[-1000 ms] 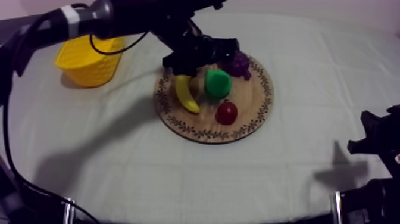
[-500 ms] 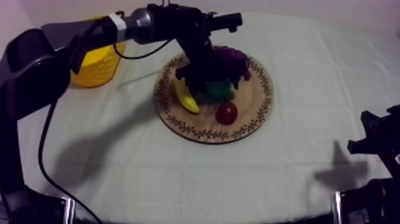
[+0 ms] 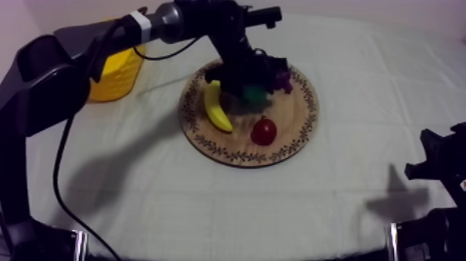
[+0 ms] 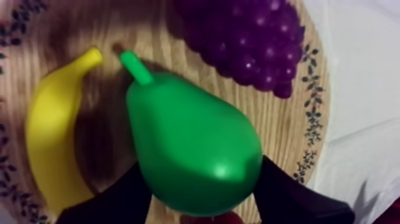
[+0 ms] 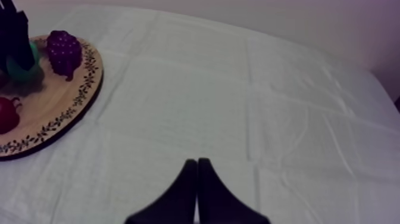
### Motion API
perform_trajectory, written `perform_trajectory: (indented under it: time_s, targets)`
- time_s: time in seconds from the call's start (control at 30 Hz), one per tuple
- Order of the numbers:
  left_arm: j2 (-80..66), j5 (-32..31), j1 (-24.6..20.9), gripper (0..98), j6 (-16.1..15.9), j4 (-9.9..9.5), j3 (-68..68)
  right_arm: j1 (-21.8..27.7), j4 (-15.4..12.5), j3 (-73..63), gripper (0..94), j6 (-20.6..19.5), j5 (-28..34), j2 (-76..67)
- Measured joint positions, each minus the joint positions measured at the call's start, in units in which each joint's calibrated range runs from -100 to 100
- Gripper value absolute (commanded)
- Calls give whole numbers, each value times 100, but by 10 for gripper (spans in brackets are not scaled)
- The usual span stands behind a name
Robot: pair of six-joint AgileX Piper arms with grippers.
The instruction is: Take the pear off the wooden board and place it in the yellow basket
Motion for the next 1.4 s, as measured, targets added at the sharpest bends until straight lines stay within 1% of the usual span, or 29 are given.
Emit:
perform_trajectory:
  time_s: [0.07, 0.2, 0.3, 0.4, 0.53, 0.57, 0.6, 0.67, 0.73, 0.83, 0.93, 1.07, 1.2, 1.27, 1.4]
  targets:
    - [-208, 137, -15, 525, 56, -117, 39, 0, 0, 0, 3, 0, 0, 0]
    - [-821, 463, -94, 536, 237, -461, 151, 0, 0, 0, 3, 0, 0, 0]
    - [-1420, 692, -242, 541, 334, -702, 323, 0, 0, 0, 3, 0, 0, 0]
    - [-2030, 837, -505, 547, 325, -867, 582, 0, 0, 0, 3, 0, 0, 0]
    - [-2760, 876, -937, 560, 190, -1000, 988, 0, 0, 0, 3, 0, 0, 0]
    - [-2929, 842, -1075, 562, 139, -1000, 1120, 0, 0, 0, 3, 0, 0, 0]
    - [-3075, 840, -1214, 564, 86, -1050, 1255, 0, 0, 0, 3, 0, 0, 0]
    - [-3278, 771, -1469, 567, -10, -1092, 1534, 0, 0, 0, 3, 0, 0, 0]
    - [-3382, 666, -1752, 567, -117, -1107, 1785, 0, 0, 0, 3, 0, 0, 0]
    - [-3278, 424, -2146, 573, -295, -1107, 2166, 0, 0, 0, 3, 0, 0, 0]
    - [-2969, 82, -2434, 593, -450, -1107, 2558, 0, 0, 0, 3, 0, 0, 0]
    - [-2581, -461, -2671, 616, -607, -1093, 2980, 0, 0, 0, 3, 0, 0, 0]
    - [-2161, -869, -2789, 631, -734, -1064, 3110, 0, 0, 0, 3, 0, 0, 0]
    - [-2002, -949, -2811, 652, -776, -1059, 3061, 0, 0, 0, 3, 0, 0, 0]
    - [-1777, -1020, -2773, 740, -856, -1065, 3015, 0, 0, 0, 3, 0, 0, 0]
